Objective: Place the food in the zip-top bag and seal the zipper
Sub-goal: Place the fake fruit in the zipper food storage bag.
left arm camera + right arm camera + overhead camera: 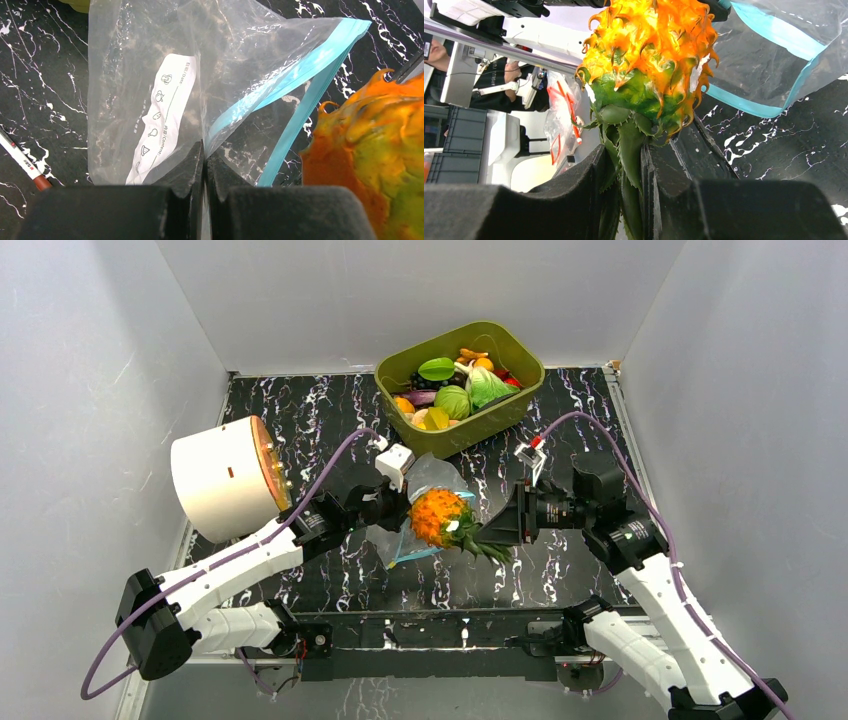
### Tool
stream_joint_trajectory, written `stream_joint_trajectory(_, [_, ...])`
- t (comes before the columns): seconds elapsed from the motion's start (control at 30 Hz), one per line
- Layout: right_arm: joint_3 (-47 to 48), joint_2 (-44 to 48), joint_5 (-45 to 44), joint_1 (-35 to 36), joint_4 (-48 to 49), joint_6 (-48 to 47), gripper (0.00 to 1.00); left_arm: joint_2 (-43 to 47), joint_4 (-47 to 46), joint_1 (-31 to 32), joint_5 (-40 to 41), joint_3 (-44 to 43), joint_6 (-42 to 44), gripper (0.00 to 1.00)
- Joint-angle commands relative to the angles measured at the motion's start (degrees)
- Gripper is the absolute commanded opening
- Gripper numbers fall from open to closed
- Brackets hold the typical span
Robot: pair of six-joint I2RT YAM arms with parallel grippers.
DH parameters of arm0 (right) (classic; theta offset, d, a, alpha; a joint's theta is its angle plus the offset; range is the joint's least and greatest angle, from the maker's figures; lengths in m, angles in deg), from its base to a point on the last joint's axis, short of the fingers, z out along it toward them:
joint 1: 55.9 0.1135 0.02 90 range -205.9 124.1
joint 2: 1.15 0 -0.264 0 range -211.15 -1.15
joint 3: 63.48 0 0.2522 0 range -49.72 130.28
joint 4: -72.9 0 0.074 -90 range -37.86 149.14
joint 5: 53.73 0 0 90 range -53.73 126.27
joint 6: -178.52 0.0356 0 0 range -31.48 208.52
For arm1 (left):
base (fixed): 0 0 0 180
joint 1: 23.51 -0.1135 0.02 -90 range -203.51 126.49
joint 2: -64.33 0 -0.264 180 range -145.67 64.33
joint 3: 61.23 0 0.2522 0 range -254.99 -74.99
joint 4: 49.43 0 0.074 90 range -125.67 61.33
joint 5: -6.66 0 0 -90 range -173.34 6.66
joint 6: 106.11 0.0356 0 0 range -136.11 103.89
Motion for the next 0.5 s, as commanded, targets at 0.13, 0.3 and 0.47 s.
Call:
stream_joint_trajectory(0.13, [-1.2, -0.4, -1.1, 0.3, -2.6, -4.3, 0.21, 1.9, -0.5, 0.2, 0.1, -2.4, -2.7, 0.00])
stream_joint_trajectory(0.3, [-1.8, -1.7, -3.9, 0.3, -3.9, -5.9, 0.21, 3.3, -0.6, 0.3, -0.8, -2.7, -3.3, 0.00])
stream_joint_trajectory(0.47, [-2.7, -2.9, -6.0, 0.3, -3.5, -6.9, 0.20, 4.6, -1.5, 0.3, -3.7, -2.7, -3.2, 0.00])
